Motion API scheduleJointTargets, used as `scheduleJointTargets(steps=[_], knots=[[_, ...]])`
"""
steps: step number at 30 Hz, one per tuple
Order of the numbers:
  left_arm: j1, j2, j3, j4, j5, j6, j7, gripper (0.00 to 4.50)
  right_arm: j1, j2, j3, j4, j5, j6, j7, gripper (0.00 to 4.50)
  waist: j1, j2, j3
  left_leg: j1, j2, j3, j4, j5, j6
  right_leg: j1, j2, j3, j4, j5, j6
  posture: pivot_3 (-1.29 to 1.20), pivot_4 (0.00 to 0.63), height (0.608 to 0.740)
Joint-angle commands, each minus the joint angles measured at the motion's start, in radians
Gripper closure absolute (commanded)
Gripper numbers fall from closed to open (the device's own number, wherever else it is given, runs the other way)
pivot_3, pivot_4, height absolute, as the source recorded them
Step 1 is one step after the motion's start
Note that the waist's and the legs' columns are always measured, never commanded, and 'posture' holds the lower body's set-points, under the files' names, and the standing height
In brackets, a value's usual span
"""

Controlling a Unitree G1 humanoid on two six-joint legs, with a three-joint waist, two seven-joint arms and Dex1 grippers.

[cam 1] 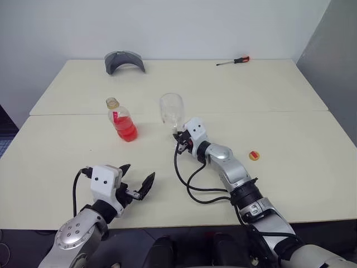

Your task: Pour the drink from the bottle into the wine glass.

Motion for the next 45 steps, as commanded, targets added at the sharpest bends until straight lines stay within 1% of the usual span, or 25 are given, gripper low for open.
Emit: scheduleJointTargets(steps=[1, 3, 8, 12, 13, 14, 17, 20, 23, 26, 28, 32, 38, 42, 45], knots=[[-0.009, 0.002, -0.005, -0.036, -0.001, -0.026, -0.003, 0.0, 0.012, -0.02, -0.008, -0.023, -0.011, -0.03, 0.003, 3.7, 0.001, 0.0, 0.0, 0.0, 0.0, 0.0, 0.0, 0.0, 0.0, 0.0, 0.0, 0.0, 0.0, 0.0, 0.0, 0.0, 0.15, 0.74], [-0.017, 0.002, -0.009, -0.032, 0.0, -0.025, -0.002, 0.0, 0.033, -0.037, 0.001, -0.045, -0.021, -0.037, 0.004, 3.18, 0.002, 0.0, 0.0, 0.0, 0.0, 0.0, 0.0, 0.0, 0.0, 0.0, 0.0, 0.0, 0.0, 0.0, 0.0, 0.0, 0.15, 0.74], [-0.024, 0.004, -0.01, -0.022, 0.001, -0.025, -0.004, 0.0, 0.098, -0.072, -0.005, -0.157, 0.005, 0.009, 0.041, 1.45, 0.0, 0.0, 0.0, 0.0, 0.0, 0.0, 0.0, 0.0, 0.0, 0.0, 0.0, 0.0, 0.0, 0.0, 0.0, 0.0, 0.15, 0.74], [-0.01, 0.008, -0.003, -0.015, 0.004, -0.032, -0.012, 0.0, 0.179, -0.118, -0.012, -0.349, 0.048, 0.1, 0.08, 0.04, -0.001, 0.0, 0.0, 0.0, 0.0, 0.0, 0.0, 0.0, 0.0, 0.0, 0.0, 0.0, 0.0, 0.0, 0.0, 0.0, 0.15, 0.74], [-0.006, 0.01, 0.0, -0.015, 0.003, -0.033, -0.014, 0.0, 0.191, -0.126, -0.015, -0.384, 0.055, 0.119, 0.083, 0.01, 0.0, 0.0, 0.0, 0.0, 0.0, 0.0, -0.001, 0.0, 0.0, 0.0, 0.0, 0.0, 0.0, 0.0, 0.0, 0.0, 0.15, 0.74], [0.012, 0.016, 0.015, -0.011, 0.004, -0.039, -0.023, 0.0, 0.218, -0.151, -0.022, -0.462, 0.083, 0.151, 0.108, 0.01, 0.0, 0.0, 0.0, 0.0, 0.0, 0.0, -0.001, 0.0, 0.0, 0.0, 0.0, 0.0, 0.0, 0.0, 0.0, 0.0, 0.15, 0.74], [0.052, 0.038, 0.077, 0.023, 0.01, -0.068, -0.045, 0.0, 0.302, -0.248, -0.06, -0.694, 0.169, 0.241, 0.178, 0.01, 0.001, 0.0, 0.0, -0.001, 0.0, 0.0, 0.0, 0.0, 0.0, 0.0, 0.0, 0.0, -0.001, 0.0, 0.0, 0.0, 0.15, 0.74], [0.055, 0.043, 0.138, 0.08, 0.003, -0.088, -0.055, 0.0, 0.35, -0.339, -0.097, -0.836, 0.241, 0.297, 0.228, 0.01, 0.004, -0.001, 0.0, -0.001, 0.0, -0.001, 0.0, 0.0, 0.001, 0.0, 0.0, -0.001, -0.001, 0.0, 0.0, 0.0, 0.15, 0.74], [0.045, 0.037, 0.21, 0.164, -0.046, -0.139, -0.108, 0.0, 0.375, -0.405, -0.134, -0.914, 0.31, 0.332, 0.269, 0.01, 0.003, -0.001, 0.0, 0.0, 0.0, -0.002, -0.001, -0.001, 0.001, 0.001, 0.0, -0.002, -0.001, 0.0, 0.0, 0.0, 0.15, 0.74], [0.061, 0.106, 0.221, 0.234, -0.013, -0.204, -0.208, 0.0, 0.39, -0.448, -0.16, -0.966, 0.377, 0.366, 0.297, 0.01, 0.003, -0.001, 0.001, -0.001, 0.001, -0.003, -0.001, -0.001, 0.001, 0.001, 0.0, -0.003, -0.001, -0.001, 0.0, 0.0, 0.15, 0.74], [0.058, 0.153, 0.227, 0.318, 0.009, -0.235, -0.252, 0.0, 0.396, -0.471, -0.169, -0.996, 0.416, 0.389, 0.31, 0.01, 0.003, 0.0, 0.001, -0.001, 0.0, -0.002, -0.001, -0.001, 0.001, 0.001, 0.0, -0.003, -0.001, -0.001, 0.0, 0.0, 0.15, 0.74], [-0.02, 0.209, 0.233, 0.49, 0.048, -0.305, -0.281, 0.0, 0.395, -0.48, -0.164, -1.043, 0.488, 0.419, 0.319, 0.01, 0.003, -0.001, 0.001, -0.001, 0.001, -0.003, -0.001, -0.001, 0.001, 0.001, 0.0, -0.003, -0.002, -0.001, 0.0, 0.0, 0.15, 0.74], [-0.148, 0.292, 0.18, 0.627, 0.079, -0.354, -0.375, 0.0, 0.396, -0.499, -0.162, -1.068, 0.546, 0.447, 0.324, 0.01, 0.006, -0.002, 0.001, -0.001, 0.0, -0.004, 0.0, -0.001, 0.001, 0.001, -0.001, -0.004, -0.002, -0.001, 0.0, 0.0, 0.15, 0.74], [-0.315, 0.344, 0.14, 0.748, 0.099, -0.363, -0.413, 0.0, 0.388, -0.503, -0.15, -1.066, 0.549, 0.442, 0.32, 0.01, 0.007, -0.002, 0.001, -0.001, 0.0, -0.004, -0.001, -0.001, 0.001, 0.0, -0.001, -0.005, -0.002, -0.001, 0.0, 0.0, 0.15, 0.74], [-0.396, 0.353, 0.101, 0.769, 0.108, -0.363, -0.436, 0.0, 0.381, -0.502, -0.143, -1.064, 0.546, 0.437, 0.316, 0.01, 0.005, -0.003, 0.001, -0.002, 0.0, -0.006, -0.001, -0.001, 0.001, 0.0, -0.001, -0.006, -0.001, -0.001, 0.0, 0.0, 0.15, 0.74]])
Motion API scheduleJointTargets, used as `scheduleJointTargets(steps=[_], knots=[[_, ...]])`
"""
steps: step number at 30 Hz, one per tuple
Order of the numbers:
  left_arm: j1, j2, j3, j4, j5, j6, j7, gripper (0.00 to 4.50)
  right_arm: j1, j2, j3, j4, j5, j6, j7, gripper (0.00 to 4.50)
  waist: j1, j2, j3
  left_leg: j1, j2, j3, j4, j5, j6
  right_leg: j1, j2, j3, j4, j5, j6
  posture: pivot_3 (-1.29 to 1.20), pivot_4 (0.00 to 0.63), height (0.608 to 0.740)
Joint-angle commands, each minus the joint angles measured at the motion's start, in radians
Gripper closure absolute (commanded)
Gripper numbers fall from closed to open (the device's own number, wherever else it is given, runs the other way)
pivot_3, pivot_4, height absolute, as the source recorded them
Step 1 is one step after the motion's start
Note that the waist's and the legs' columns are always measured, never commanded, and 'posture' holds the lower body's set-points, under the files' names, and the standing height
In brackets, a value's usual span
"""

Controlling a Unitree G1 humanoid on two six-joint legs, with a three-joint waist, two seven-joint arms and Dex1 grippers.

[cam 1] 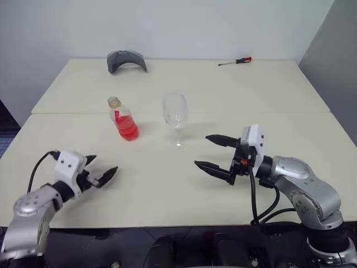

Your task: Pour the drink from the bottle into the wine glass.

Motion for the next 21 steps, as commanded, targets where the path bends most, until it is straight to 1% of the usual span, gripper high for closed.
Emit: scheduleJointTargets(steps=[1, 5, 9, 18, 21], knots=[[-0.064, 0.019, -0.027, 0.006, 0.017, -0.025, -0.021, 0.0, -0.014, -0.002, 0.001, -0.033, 0.016, -0.014, -0.003, 0.01, -0.002, 0.0, 0.0, 0.0, 0.0, 0.0, 0.0, 0.0, 0.0, 0.0, 0.0, 0.001, 0.0, 0.0, 0.0, 0.0, 0.15, 0.74], [-0.141, -0.007, -0.065, 0.027, 0.036, -0.038, -0.008, 0.0, -0.024, 0.006, 0.005, -0.031, 0.012, -0.019, -0.018, 0.01, -0.004, 0.0, 0.0, 0.0, 0.0, 0.001, 0.0, 0.0, 0.0, 0.0, 0.0, 0.001, 0.0, 0.0, 0.0, 0.0, 0.15, 0.74], [-0.176, -0.029, -0.077, 0.032, 0.046, -0.046, 0.009, 0.0, -0.028, 0.007, 0.006, -0.034, 0.018, -0.015, -0.025, 0.01, -0.003, 0.0, 0.0, 0.0, 0.0, 0.0, 0.0, 0.0, 0.0, 0.0, 0.0, 0.001, 0.0, 0.0, 0.0, 0.0, 0.15, 0.74], [-0.18, -0.049, -0.062, 0.037, 0.074, -0.092, 0.073, 0.0, -0.031, 0.006, 0.012, -0.029, 0.015, -0.023, -0.029, 0.01, -0.003, 0.0, 0.0, 0.0, 0.0, 0.0, 0.0, 0.0, 0.0, 0.0, 0.0, 0.001, 0.0, 0.0, 0.0, 0.0, 0.15, 0.74], [-0.177, -0.083, -0.038, 0.03, 0.052, -0.074, 0.127, 0.0, -0.031, 0.002, 0.014, -0.017, 0.005, -0.034, -0.023, 0.01, -0.003, 0.0, 0.0, 0.0, 0.0, 0.0, 0.0, 0.0, 0.0, 0.0, 0.0, 0.001, 0.0, 0.0, 0.0, 0.0, 0.15, 0.74]])
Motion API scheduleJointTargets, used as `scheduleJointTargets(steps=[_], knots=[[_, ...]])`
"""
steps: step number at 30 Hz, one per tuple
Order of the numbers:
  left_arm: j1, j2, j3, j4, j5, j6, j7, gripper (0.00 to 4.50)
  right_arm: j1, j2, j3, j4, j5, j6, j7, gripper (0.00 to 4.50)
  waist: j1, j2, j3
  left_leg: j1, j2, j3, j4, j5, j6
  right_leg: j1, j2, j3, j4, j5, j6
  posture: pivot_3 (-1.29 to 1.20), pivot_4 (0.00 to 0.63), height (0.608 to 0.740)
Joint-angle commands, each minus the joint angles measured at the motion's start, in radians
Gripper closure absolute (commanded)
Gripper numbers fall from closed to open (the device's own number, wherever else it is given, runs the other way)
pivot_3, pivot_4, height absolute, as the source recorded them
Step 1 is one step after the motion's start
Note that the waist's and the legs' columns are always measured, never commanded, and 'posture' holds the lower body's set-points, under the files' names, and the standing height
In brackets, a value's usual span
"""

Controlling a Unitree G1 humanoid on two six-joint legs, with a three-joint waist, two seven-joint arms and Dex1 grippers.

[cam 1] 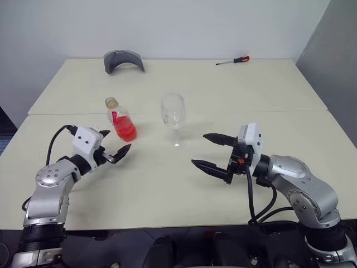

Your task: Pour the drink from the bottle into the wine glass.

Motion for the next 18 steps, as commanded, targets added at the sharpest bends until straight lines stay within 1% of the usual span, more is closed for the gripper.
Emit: scheduleJointTargets(steps=[1, 6, 12, 18], knots=[[-0.017, -0.049, 0.061, -0.022, -0.04, 0.028, 0.08, 0.0, -0.018, -0.003, -0.003, -0.015, 0.002, -0.029, 0.005, 0.01, 0.0, 0.0, 0.0, 0.0, 0.0, 0.0, 0.0, 0.0, 0.0, 0.0, 0.0, 0.0, 0.0, 0.0, 0.0, 0.0, 0.15, 0.74], [-0.042, -0.104, 0.081, -0.03, -0.079, 0.083, 0.131, 0.0, -0.021, -0.002, -0.001, -0.002, -0.009, -0.038, 0.001, 0.01, 0.001, 0.0, 0.0, 0.0, 0.0, 0.0, 0.001, 0.0, 0.0, 0.0, 0.0, -0.001, 0.0, 0.0, 0.0, 0.0, 0.15, 0.74], [-0.053, -0.118, 0.067, -0.028, -0.079, 0.084, 0.131, 0.0, -0.025, -0.002, -0.002, 0.001, -0.017, -0.038, -0.001, 0.01, 0.001, 0.0, 0.0, 0.0, 0.0, 0.0, 0.001, 0.0, 0.0, 0.0, 0.0, -0.001, 0.0, 0.0, 0.0, 0.0, 0.15, 0.74], [-0.107, -0.121, 0.057, 0.037, -0.058, 0.055, 0.14, 0.0, -0.033, -0.001, -0.002, 0.006, -0.019, -0.039, -0.005, 0.01, 0.001, 0.0, 0.0, 0.0, 0.0, 0.0, 0.001, 0.0, 0.0, 0.0, 0.0, -0.001, 0.0, 0.0, 0.0, 0.0, 0.15, 0.74]])
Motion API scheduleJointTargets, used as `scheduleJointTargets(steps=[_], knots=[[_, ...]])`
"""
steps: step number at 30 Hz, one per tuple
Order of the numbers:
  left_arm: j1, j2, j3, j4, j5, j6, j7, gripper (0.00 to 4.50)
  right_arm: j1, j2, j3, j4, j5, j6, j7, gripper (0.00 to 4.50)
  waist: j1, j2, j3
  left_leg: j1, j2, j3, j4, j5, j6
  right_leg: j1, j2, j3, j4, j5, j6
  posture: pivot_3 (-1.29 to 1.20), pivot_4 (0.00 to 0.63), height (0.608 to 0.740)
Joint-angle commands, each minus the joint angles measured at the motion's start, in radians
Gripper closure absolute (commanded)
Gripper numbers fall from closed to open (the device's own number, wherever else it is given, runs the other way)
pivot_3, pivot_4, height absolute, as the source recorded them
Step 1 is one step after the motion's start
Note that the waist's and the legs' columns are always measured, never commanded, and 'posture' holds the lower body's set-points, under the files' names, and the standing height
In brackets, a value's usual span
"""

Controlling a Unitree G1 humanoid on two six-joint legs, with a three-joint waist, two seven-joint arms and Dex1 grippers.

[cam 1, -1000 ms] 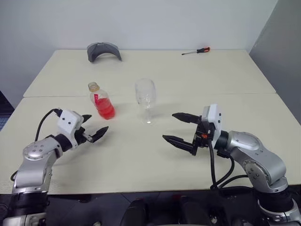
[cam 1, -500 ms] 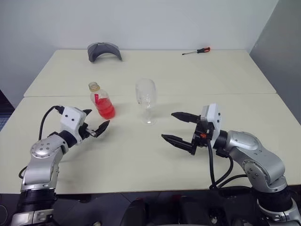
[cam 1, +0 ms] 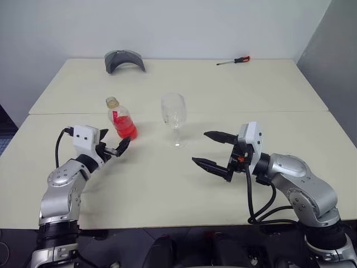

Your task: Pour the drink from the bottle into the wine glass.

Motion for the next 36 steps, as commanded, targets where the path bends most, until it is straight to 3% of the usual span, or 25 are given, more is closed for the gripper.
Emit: scheduleJointTargets(steps=[1, 11, 34, 36], knots=[[-0.038, 0.001, 0.013, 0.025, 0.004, -0.037, 0.007, 0.0, -0.019, 0.0, -0.004, -0.015, 0.003, -0.019, -0.003, 0.01, 0.0, 0.0, 0.0, 0.0, 0.0, 0.0, 0.0, 0.0, 0.0, 0.0, 0.0, 0.0, 0.0, 0.0, 0.0, 0.0, 0.15, 0.74], [-0.099, -0.005, -0.003, 0.135, 0.013, -0.099, -0.002, 0.0, -0.032, 0.0, -0.007, -0.02, 0.015, -0.015, -0.003, 0.01, 0.0, 0.0, 0.0, 0.0, 0.0, 0.0, 0.0, 0.0, 0.0, 0.0, 0.0, 0.0, 0.0, 0.0, 0.0, 0.0, 0.15, 0.74], [-0.382, -0.074, -0.075, 0.636, 0.1, -0.39, -0.085, 0.0, -0.044, -0.007, -0.016, -0.041, 0.02, 0.017, -0.033, 0.01, 0.0, 0.0, 0.0, -0.001, -0.001, 0.0, 0.001, 0.001, -0.001, 0.0, 0.0, -0.001, 0.001, 0.0, 0.0, 0.0, 0.15, 0.74], [-0.391, -0.069, -0.07, 0.654, 0.099, -0.401, -0.094, 0.4, -0.044, -0.006, -0.016, -0.041, 0.02, 0.017, -0.036, 0.0, 0.0, 0.0, 0.0, -0.001, -0.001, 0.0, 0.001, 0.001, -0.001, 0.0, 0.0, -0.001, 0.001, 0.0, 0.0, 0.0, 0.15, 0.74]])
